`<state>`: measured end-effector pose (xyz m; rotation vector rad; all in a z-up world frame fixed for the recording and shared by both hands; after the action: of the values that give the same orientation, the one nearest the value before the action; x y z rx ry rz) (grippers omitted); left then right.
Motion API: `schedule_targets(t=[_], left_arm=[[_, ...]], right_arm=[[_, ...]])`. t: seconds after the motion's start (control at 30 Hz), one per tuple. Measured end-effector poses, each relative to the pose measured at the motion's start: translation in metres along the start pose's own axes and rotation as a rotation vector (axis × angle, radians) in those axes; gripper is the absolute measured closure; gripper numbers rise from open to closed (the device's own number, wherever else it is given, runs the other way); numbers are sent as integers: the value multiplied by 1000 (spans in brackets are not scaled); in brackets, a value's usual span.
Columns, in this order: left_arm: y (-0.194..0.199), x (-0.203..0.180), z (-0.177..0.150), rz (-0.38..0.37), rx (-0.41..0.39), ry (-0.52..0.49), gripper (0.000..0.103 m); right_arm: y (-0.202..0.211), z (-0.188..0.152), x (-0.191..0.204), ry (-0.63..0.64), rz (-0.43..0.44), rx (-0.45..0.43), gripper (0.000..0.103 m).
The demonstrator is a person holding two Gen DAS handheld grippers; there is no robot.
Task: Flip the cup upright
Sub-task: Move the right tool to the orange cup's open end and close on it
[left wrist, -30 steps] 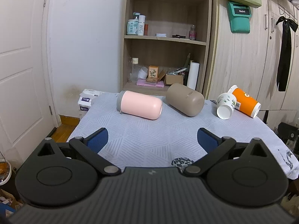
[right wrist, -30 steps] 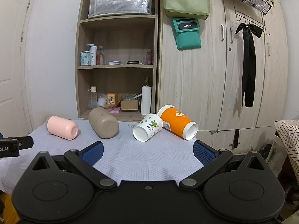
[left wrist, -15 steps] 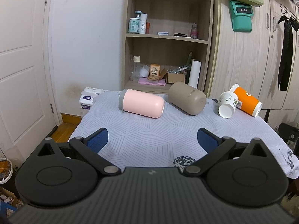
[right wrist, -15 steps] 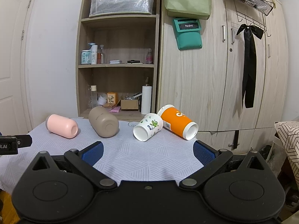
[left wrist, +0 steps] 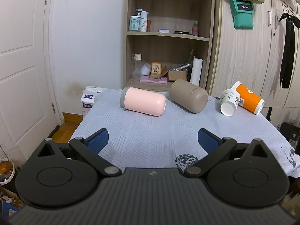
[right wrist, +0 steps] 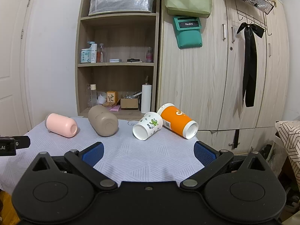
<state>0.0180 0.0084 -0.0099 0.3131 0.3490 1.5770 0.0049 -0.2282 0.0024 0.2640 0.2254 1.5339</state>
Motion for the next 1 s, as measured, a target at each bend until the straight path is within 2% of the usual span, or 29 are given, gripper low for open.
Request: schedule_targets(t=[0.27, 0.43, 0.53, 0.6, 0.83, 1.0], left_arm=[[-6, -15, 0, -33, 56, -47, 0], [-21, -28, 6, -78, 127, -28, 0], [-27, -37, 8, -96, 140, -1, 0], [-33, -45, 11, -113, 161, -5, 0], [-67, -91, 37, -258, 249, -33, 0], [-92, -130, 62, -314, 269, -75, 0]], right_arm=[[-14, -6, -9, -32, 52, 47, 0], [-22, -7, -27, -62, 173, 52, 0], [-30, -5, -42, -80, 239, 56, 0], [-37, -4, -52, -66, 264, 70, 0], [-55, 13, -80, 18, 306, 75, 0], [-73, 26, -99, 124, 291, 67, 0]])
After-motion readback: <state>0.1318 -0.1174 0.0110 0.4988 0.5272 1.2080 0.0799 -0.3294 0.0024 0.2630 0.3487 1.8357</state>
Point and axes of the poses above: each gripper's, at about its wrist camera, not at the fingertips, and y roughly against the way its jaws point, x to its left, z to its top, the point moved 2 cm from there along -y, roughly the way its jaws point, and after that the axes turned 2 degrees about -y, right-handed, at the moved point
